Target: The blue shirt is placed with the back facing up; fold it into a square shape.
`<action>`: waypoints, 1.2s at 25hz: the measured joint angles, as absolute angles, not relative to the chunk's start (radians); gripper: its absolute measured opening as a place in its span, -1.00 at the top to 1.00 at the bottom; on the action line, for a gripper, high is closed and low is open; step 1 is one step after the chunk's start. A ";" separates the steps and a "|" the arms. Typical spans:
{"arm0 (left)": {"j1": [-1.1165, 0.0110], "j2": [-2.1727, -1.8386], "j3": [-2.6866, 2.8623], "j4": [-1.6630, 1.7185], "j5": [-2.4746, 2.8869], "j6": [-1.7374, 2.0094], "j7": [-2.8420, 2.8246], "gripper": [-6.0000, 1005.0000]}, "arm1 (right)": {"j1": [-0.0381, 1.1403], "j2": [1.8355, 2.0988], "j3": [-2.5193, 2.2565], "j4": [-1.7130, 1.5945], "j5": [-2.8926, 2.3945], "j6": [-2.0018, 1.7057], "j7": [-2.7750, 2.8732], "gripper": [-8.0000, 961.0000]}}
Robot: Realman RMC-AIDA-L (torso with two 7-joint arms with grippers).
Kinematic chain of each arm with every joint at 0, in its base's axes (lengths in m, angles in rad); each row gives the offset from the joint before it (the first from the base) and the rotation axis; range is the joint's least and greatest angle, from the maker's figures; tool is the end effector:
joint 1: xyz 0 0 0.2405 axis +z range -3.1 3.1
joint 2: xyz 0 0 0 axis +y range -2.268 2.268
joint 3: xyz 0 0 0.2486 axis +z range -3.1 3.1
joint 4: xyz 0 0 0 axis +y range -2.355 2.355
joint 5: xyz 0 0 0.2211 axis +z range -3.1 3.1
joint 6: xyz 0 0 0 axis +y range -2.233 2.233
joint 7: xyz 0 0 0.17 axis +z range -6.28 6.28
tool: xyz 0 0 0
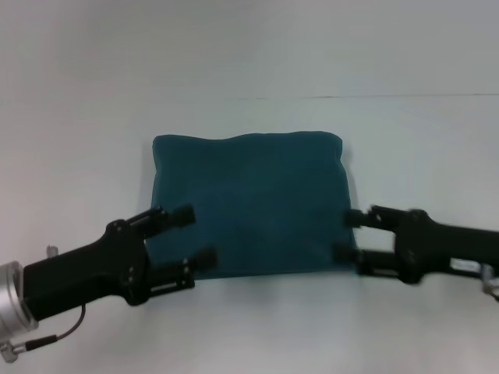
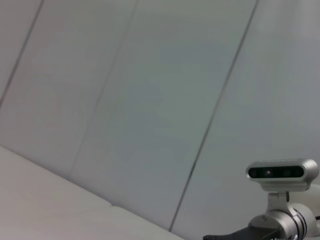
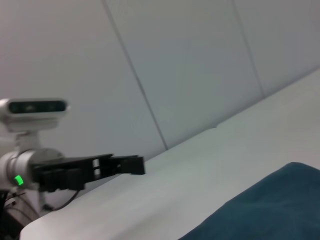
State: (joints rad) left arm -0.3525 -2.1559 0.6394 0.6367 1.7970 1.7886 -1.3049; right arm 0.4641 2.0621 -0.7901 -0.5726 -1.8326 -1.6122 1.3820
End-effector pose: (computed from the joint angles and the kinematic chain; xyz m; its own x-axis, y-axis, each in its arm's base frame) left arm -0.2497 0.2808 -0.0181 0.5703 0.3181 0.7573 0.4945 -0.8691 -0.0073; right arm 0.2541 0.3191 -0.0266 0.6968 -0.3995 -0.5957 -0.5092 -0.8605 -0.0185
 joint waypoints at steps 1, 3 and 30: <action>-0.350 -2.156 0.643 0.646 1.816 1.801 -1.305 -0.73 | 0.446 2.062 -0.790 -0.586 -1.834 -1.633 1.372 -0.40; -0.350 -2.156 0.643 0.653 1.840 1.811 -1.306 -0.73 | 0.419 2.059 -0.792 -0.608 -1.841 -1.657 1.358 -0.56; -0.349 -2.157 0.643 0.666 1.931 1.830 -1.343 -0.74 | 0.398 2.046 -0.791 -0.624 -1.974 -1.712 1.370 -0.93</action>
State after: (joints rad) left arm -0.3491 -2.1568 0.6427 0.6657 1.9312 1.8297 -1.3426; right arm 0.3979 2.0463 -0.7909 -0.6236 -1.9742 -1.7120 1.3702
